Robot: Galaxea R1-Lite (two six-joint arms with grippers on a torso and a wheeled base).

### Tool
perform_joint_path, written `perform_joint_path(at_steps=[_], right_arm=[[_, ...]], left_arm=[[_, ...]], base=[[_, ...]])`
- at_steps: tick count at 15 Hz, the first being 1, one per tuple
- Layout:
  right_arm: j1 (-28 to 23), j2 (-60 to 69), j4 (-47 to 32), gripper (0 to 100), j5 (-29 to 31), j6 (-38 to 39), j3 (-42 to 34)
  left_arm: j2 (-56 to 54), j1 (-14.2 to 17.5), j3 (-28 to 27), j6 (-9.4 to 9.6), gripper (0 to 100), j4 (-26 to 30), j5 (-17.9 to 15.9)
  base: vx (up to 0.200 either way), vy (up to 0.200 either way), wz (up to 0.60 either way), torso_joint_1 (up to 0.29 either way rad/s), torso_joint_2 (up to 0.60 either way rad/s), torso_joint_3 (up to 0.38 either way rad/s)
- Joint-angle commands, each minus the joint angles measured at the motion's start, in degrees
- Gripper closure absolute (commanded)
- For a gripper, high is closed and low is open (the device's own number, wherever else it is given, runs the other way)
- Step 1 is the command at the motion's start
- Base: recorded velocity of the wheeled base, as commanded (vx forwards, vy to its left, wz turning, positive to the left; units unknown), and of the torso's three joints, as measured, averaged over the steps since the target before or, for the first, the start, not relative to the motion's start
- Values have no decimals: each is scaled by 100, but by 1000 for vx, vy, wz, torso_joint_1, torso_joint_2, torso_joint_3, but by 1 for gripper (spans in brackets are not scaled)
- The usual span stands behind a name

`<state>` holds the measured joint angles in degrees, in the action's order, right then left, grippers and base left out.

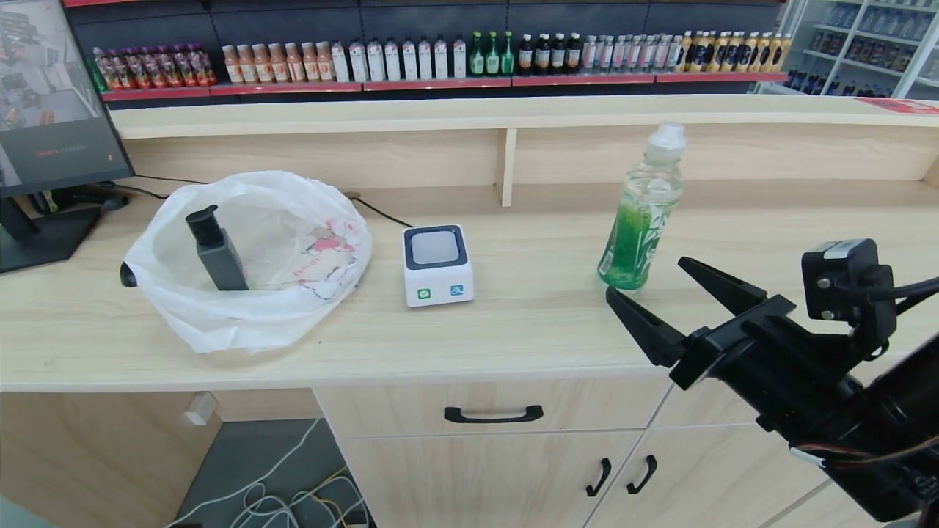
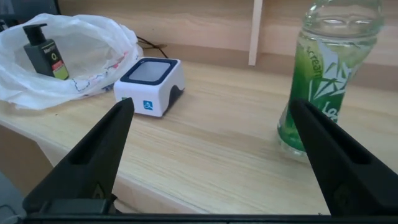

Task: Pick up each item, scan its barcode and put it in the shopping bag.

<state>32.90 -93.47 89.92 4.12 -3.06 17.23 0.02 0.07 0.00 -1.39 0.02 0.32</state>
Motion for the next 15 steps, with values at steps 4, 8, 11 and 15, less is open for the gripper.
perform_joint_path(at_steps=[4, 8, 11, 15], right_arm=[[-3, -154, 8, 0, 10, -2, 62], [-109, -585, 8, 0, 63, 148, 317], [-293, -770, 8, 0, 142, 192, 527], [-425, -1183, 8, 0, 142, 192, 1090]], left_arm=[[-2, 1, 0, 16, 0, -2, 3], [-2, 1, 0, 25, 0, -2, 3], [-2, 1, 0, 42, 0, -2, 3], [-2, 1, 0, 42, 0, -2, 3]], base=[[0, -150, 0, 1, 3, 4], [0, 0, 0, 0, 0, 0], [0, 0, 0, 0, 0, 0], [0, 0, 0, 0, 0, 0]])
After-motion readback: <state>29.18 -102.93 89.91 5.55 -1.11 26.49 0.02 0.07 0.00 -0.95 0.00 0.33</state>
